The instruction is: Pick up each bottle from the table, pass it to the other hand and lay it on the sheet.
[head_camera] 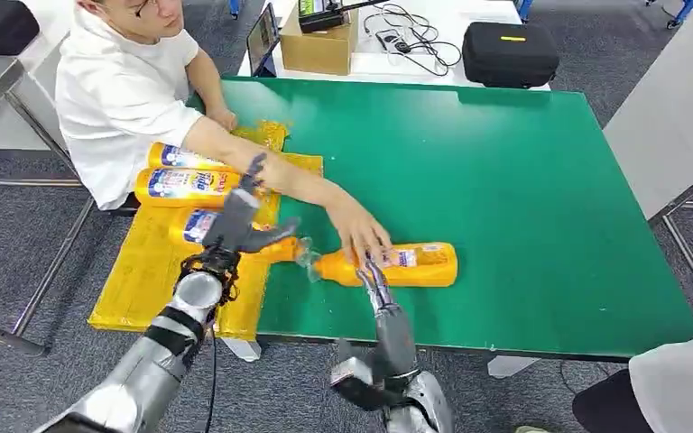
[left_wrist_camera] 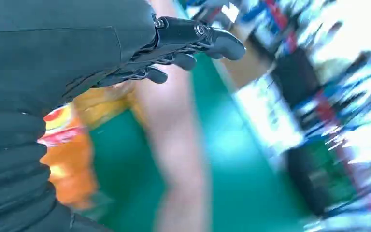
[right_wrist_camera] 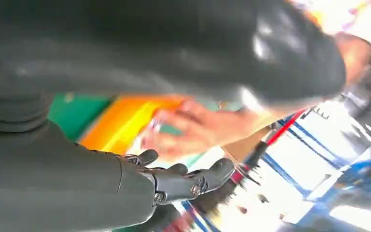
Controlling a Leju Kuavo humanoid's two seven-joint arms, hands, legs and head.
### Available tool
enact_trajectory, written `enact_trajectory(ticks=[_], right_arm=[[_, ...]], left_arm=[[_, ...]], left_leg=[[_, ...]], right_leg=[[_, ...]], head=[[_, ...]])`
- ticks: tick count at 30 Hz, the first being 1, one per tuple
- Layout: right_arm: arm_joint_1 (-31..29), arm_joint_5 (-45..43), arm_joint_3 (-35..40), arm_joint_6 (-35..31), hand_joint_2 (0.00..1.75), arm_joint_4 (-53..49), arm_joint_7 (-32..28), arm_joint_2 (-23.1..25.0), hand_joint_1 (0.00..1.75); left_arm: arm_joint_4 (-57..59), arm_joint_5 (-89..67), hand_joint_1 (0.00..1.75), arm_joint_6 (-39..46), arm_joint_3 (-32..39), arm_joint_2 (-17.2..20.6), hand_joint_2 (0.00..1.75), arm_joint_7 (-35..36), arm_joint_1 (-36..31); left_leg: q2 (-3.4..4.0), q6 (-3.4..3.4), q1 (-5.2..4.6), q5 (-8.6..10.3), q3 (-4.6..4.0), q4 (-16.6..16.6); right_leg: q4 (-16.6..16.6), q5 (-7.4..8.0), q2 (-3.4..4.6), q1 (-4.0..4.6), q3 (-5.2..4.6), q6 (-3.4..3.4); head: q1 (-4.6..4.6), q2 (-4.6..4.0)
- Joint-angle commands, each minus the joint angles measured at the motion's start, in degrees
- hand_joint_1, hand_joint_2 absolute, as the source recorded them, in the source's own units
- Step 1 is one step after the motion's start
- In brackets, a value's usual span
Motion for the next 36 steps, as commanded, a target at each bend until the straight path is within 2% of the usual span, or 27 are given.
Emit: enact_trajectory(ticks=[1,4,6,10,15,17,19,23,25,28,36], right_arm=[[3.0,31.5,-10.6,-1.2,1.75,-9.5,16.6,-8.5,0.00],[0.1,34.5,-9.8,0.7,1.75,-5.4,23.4,-11.6,0.00],[-2.4,36.7,-10.5,4.6,1.75,-2.2,28.5,-12.7,0.00],[-7.1,38.7,-11.5,7.5,1.75,4.0,32.3,-12.8,0.00],[-13.9,40.8,-10.0,5.1,1.75,10.0,32.9,-10.7,0.00],[-16.1,41.1,-9.6,6.1,1.75,11.2,33.3,-10.1,0.00],[-19.5,44.8,-8.0,8.2,1.75,14.7,36.7,-9.9,0.00],[-20.2,44.2,-8.3,9.0,1.75,15.7,36.8,-9.5,0.00],[-22.1,44.2,-7.5,10.1,1.75,17.7,36.5,-9.1,0.00],[-24.6,43.2,-7.4,11.4,1.75,20.4,35.8,-8.0,0.00],[-24.9,42.9,-7.4,11.2,1.75,21.1,35.6,-7.9,0.00]], left_arm=[[-29.6,3.8,0.00,2.3,3.1,3.0,1.75,-1.3,13.7],[-32.1,3.0,0.00,2.3,3.5,2.3,1.75,-1.8,17.1],[-32.9,-0.2,0.00,4.5,3.6,1.6,1.75,-2.6,19.2],[-33.2,-0.8,0.00,5.8,3.8,0.8,1.75,-2.8,20.3],[-30.5,-0.1,0.00,5.5,3.0,0.3,1.75,-2.1,17.9],[-29.9,0.0,0.00,5.4,2.5,0.0,1.75,-2.1,17.4],[-29.1,0.0,0.00,5.5,1.9,0.0,1.75,-2.1,16.8],[-29.2,-0.1,0.00,5.6,1.9,0.1,1.75,-2.1,16.8],[-29.2,0.3,0.00,6.0,2.3,-0.1,1.75,-2.3,16.3],[-27.7,0.5,0.00,6.0,2.1,-0.2,1.75,-2.4,14.9],[-27.1,0.5,0.00,6.0,1.9,-0.4,1.75,-2.4,14.6]], left_leg=[[0.10,-0.01,-0.02,-0.12,0.14,0.0],[0.18,0.00,0.01,-0.20,0.31,0.0],[0.13,0.00,-0.01,-0.18,0.28,0.0],[0.25,-0.01,0.00,-0.19,0.28,0.0],[0.14,-0.03,0.00,-0.08,0.17,0.0],[0.18,-0.02,0.01,-0.06,0.12,0.0],[0.15,-0.01,0.00,-0.05,0.16,0.0],[0.06,0.00,0.01,-0.03,0.15,0.0],[0.01,-0.02,0.05,-0.11,0.33,0.0],[0.11,-0.02,0.01,-0.07,0.17,0.0],[-0.01,-0.01,0.02,-0.02,0.11,0.0]], right_leg=[[0.0,-0.09,0.05,-0.01,0.13,-0.06],[-0.1,-0.11,0.11,0.03,0.31,-0.08],[-0.1,-0.11,0.05,0.02,0.30,-0.08],[-0.1,-0.08,0.18,0.02,0.27,-0.10],[-0.1,-0.02,0.09,0.02,0.15,-0.09],[-0.1,0.00,0.13,0.04,0.09,-0.08],[0.0,-0.01,0.09,0.03,0.12,-0.08],[0.0,-0.02,0.00,0.03,0.14,-0.05],[-0.1,-0.11,-0.07,0.08,0.36,-0.12],[0.0,-0.05,0.06,0.03,0.16,-0.08],[0.0,-0.02,-0.04,0.04,0.13,-0.06]], head=[[0.02,0.00],[0.00,0.00],[0.02,0.00],[0.00,0.00],[0.00,0.00],[0.00,0.00],[0.00,0.00],[-0.02,0.00],[0.00,0.00],[0.00,0.00],[0.00,0.00]])
